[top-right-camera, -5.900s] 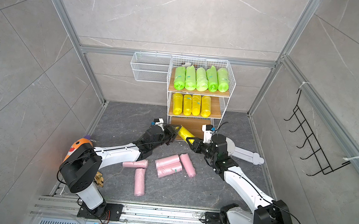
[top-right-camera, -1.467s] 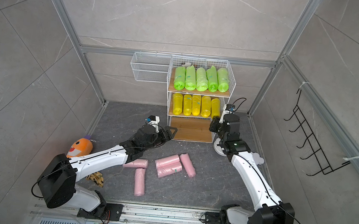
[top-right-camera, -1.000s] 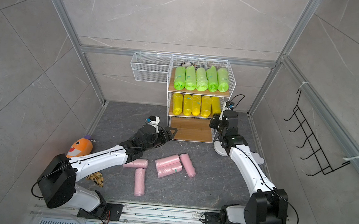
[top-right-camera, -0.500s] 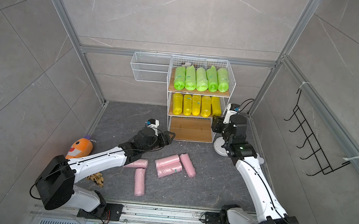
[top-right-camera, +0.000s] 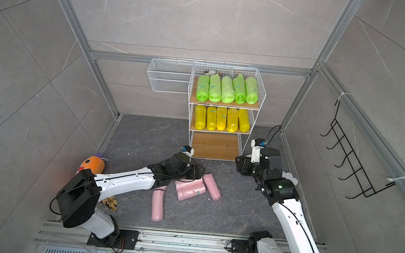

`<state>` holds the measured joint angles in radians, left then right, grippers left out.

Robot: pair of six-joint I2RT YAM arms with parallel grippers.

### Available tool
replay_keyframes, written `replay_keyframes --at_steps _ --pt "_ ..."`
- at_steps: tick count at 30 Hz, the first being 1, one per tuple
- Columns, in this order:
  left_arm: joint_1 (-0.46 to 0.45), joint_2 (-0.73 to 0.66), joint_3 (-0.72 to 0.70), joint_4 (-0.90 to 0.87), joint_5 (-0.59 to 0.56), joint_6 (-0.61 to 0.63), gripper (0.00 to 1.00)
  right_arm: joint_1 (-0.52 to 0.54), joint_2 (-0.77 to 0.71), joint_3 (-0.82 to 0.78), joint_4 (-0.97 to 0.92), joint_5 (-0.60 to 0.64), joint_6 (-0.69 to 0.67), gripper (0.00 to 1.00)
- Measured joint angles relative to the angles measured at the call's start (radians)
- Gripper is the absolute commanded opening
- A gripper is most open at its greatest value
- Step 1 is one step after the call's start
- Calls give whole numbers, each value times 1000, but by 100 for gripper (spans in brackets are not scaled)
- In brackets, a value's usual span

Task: Sort the rolls of trash bags by color and place them on the shelf
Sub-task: Pick up the roll of trash bags from the center of the board.

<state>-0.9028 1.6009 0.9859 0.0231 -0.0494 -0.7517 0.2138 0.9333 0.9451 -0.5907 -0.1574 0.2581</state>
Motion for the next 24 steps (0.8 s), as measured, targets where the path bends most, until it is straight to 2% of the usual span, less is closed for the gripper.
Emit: replay_keyframes --at_steps 4,8,10,18,21,24 --pt "5 18 -3 -4 -6 -12 80 104 24 -122 9 -30 37 70" --pt "31 13 -14 8 -22 -27 81 252 100 -230 74 -46 85 75" --pt "47 2 -31 8 -28 -33 81 290 140 -267 116 -48 99 77" --pt "101 -59 -78 9 -39 -41 81 349 260 -372 283 -11 117 77" --pt "103 -63 -82 17 -45 -47 81 358 294 -402 353 0 127 73" --pt "103 -63 -85 30 -45 -52 81 366 332 -422 393 10 138 64"
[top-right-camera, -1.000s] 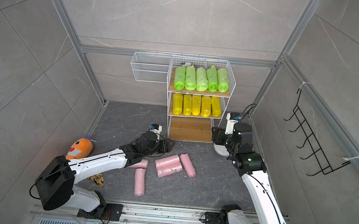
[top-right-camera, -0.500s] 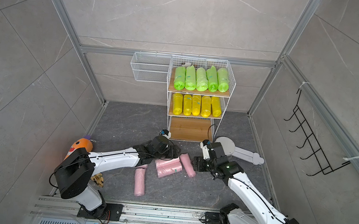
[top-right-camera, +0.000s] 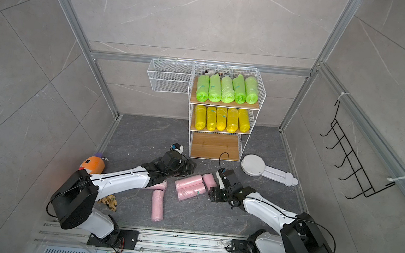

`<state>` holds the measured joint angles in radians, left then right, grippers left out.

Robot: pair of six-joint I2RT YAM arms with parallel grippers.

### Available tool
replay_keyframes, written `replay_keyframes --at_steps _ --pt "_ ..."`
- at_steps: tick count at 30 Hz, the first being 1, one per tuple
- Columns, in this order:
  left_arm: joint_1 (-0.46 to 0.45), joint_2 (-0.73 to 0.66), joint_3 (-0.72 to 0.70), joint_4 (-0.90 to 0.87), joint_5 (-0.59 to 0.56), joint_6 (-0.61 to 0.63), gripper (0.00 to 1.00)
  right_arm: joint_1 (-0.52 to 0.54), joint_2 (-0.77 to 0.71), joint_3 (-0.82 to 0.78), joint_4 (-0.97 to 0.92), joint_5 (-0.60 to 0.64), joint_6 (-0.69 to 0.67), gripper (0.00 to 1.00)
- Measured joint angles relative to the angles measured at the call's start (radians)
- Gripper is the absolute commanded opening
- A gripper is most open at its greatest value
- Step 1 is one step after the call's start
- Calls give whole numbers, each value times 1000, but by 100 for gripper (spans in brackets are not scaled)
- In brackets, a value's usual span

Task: Sort the rolls of trash bags by color and place them on the shelf
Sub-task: Pick up the roll of trash bags from the center of the board.

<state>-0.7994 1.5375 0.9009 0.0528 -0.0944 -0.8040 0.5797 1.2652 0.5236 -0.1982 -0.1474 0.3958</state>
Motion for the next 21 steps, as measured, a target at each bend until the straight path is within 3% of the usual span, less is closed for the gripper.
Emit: replay_keyframes --at_steps 2,7,14,21 --pt "0 0 0 2 0 -2 81 3 14 0 7 10 5 59" --pt "2 4 0 11 3 -3 81 4 30 2 24 31 17 55" --pt "8 8 0 20 21 -3 81 4 91 42 56 31 56 40" --pt "27 8 0 23 21 -3 81 4 90 84 2 77 57 33"
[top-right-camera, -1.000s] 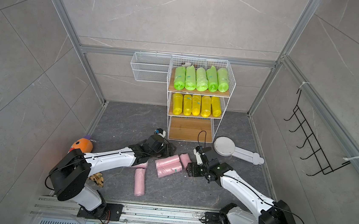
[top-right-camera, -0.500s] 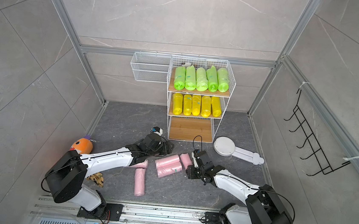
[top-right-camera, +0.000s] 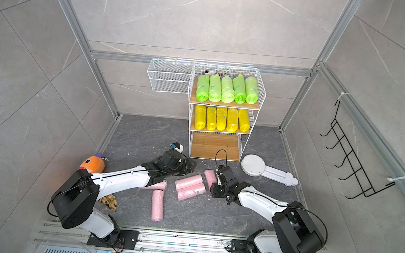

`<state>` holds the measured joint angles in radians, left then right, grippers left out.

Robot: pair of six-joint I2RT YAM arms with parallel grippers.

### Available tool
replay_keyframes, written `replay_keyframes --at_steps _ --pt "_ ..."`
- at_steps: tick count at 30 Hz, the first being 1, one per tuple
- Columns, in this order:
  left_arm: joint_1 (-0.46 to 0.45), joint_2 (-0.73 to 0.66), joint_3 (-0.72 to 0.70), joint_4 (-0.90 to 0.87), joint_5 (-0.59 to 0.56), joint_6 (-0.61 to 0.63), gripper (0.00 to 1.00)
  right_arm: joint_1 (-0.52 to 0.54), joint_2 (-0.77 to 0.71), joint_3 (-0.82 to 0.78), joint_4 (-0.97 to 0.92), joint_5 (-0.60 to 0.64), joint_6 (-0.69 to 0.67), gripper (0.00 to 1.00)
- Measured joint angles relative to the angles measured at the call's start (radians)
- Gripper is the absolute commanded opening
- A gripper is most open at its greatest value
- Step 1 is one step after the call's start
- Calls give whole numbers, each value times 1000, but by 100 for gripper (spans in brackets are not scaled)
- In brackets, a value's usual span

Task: Sort the rolls of trash bags by color and place them on the shelf
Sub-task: Pick up the roll of trash bags from the center of the board, then place the roll of trash bags on the shelf.

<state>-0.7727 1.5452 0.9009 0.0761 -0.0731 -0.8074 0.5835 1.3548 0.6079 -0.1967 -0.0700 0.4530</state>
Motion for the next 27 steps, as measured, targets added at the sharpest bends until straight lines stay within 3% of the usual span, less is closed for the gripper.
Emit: replay_keyframes --at_steps 7,27 --pt "39 -44 -44 17 -4 -12 81 0 2 24 113 84 1 32" --pt "60 -161 -125 27 -23 -41 81 0 375 294 388 232 21 35"
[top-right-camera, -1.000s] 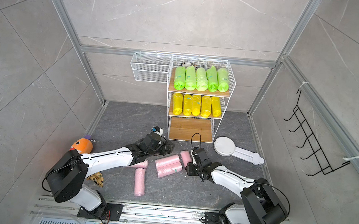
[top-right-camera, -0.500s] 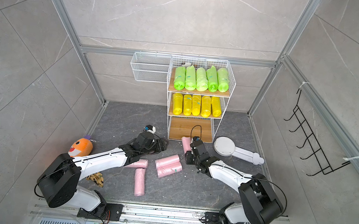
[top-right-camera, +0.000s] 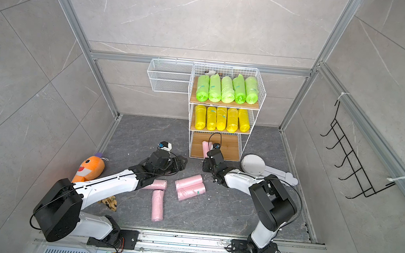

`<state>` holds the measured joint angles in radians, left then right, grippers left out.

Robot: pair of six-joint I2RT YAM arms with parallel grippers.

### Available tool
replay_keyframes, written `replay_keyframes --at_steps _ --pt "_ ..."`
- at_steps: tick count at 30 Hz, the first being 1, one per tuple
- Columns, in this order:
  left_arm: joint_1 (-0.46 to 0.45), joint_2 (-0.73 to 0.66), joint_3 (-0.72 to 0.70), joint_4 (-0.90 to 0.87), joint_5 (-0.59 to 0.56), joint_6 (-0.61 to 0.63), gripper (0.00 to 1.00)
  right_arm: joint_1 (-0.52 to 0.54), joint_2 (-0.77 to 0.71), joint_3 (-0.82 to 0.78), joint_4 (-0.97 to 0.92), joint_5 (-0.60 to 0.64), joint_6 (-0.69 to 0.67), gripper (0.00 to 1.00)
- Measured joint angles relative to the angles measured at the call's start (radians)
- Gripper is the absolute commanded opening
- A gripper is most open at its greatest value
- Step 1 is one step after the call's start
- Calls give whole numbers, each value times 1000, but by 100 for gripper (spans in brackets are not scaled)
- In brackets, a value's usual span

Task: Sort the rolls of trash bags by color and place them on the shelf
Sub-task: Place the roll of trash bags on the shelf.

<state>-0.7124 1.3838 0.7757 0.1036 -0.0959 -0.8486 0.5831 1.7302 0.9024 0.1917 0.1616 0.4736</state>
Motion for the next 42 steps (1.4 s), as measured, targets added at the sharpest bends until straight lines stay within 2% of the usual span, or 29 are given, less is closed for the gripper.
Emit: replay_keyframes --at_steps 31,42 --pt "2 -72 -56 2 -7 -11 81 0 301 327 48 -18 66 37" --pt "6 -91 -68 -6 -7 -11 81 0 372 407 35 -46 105 43"
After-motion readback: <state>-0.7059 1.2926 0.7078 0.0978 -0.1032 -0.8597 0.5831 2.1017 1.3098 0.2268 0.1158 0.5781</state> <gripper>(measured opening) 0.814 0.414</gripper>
